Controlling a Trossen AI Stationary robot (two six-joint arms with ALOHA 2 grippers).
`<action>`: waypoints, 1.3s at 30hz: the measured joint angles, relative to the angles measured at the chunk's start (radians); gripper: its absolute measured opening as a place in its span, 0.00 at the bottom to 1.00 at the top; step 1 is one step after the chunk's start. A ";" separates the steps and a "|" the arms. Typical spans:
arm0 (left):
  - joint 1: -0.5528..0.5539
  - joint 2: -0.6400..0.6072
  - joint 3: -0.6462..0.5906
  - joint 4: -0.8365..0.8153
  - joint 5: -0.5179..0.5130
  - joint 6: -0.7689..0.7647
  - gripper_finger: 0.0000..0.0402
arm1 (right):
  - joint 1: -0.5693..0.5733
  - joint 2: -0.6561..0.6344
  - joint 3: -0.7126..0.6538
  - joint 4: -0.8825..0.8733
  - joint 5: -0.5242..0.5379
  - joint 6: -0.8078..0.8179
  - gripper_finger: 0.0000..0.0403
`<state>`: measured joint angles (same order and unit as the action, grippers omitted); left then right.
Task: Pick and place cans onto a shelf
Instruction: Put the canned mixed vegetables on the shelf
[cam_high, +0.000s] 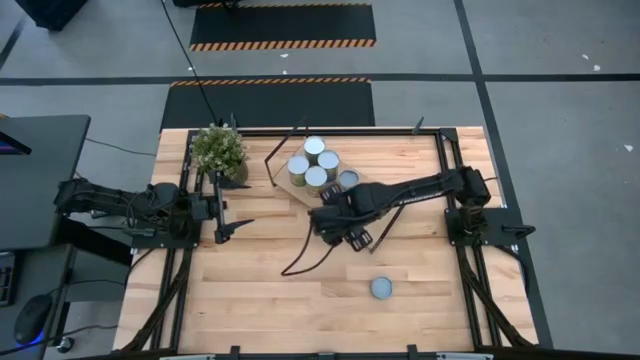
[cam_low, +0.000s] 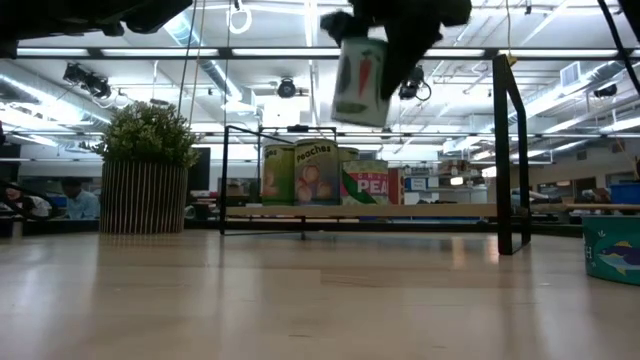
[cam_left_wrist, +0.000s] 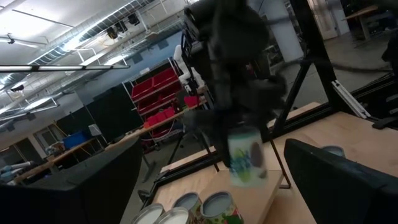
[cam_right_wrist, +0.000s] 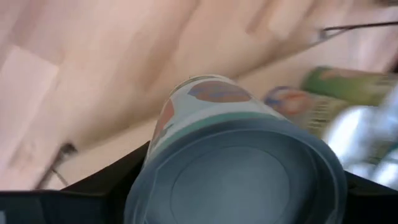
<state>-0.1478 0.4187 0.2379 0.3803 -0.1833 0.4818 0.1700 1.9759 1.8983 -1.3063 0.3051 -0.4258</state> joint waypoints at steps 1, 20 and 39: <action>0.000 0.000 0.000 0.000 0.000 0.000 0.99 | -0.008 -0.001 0.024 -0.015 0.014 -0.020 0.75; 0.000 0.000 0.000 -0.004 0.000 0.001 0.99 | -0.043 0.003 -0.005 -0.112 0.061 -0.442 0.75; 0.000 0.000 0.000 -0.002 0.000 0.001 0.99 | -0.031 0.003 -0.112 0.042 -0.074 -0.594 0.75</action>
<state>-0.1480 0.4187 0.2379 0.3786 -0.1829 0.4826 0.1390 1.9789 1.7863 -1.2641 0.2315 -1.0198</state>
